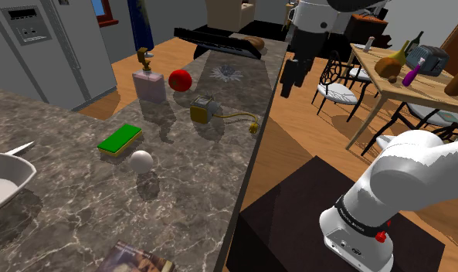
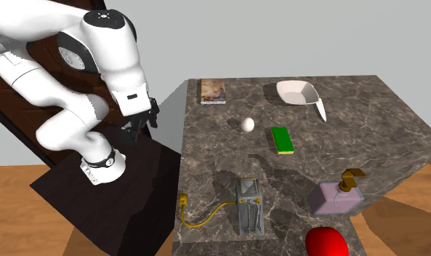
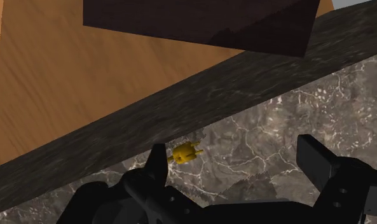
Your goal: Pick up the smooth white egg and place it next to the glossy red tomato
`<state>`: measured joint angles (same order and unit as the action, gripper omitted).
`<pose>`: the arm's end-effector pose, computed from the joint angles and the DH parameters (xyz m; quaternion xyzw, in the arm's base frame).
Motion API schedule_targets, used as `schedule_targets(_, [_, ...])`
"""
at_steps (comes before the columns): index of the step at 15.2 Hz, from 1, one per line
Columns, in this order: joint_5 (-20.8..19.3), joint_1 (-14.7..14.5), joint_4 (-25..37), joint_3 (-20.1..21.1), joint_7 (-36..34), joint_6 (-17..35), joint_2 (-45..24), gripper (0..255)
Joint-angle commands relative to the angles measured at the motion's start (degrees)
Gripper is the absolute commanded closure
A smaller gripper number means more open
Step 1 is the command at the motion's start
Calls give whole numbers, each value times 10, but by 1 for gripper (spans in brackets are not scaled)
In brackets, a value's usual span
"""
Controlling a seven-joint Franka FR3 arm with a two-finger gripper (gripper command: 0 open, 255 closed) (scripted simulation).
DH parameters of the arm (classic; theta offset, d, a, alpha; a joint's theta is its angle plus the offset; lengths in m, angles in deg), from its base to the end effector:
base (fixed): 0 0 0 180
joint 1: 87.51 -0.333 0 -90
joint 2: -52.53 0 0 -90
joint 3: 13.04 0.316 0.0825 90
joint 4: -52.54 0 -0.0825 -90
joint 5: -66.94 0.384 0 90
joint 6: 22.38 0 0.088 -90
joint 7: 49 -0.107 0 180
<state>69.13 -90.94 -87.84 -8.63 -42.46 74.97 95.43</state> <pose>0.3210 0.0523 0.5444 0.9936 0.1125 -0.0018 0.0072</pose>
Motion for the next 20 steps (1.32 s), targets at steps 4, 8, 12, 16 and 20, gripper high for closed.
schedule_targets(4, [47,-26,-26,23,-18,96,-46,0])
schedule_targets(8, [83,-47,-36,43,-28,175,-96,0])
schedule_targets(12, [116,-68,-33,64,-34,252,-154,0])
schedule_targets(16, [147,-88,-18,84,-37,326,-220,0])
schedule_targets(20, [172,-106,9,104,-39,395,-290,0])
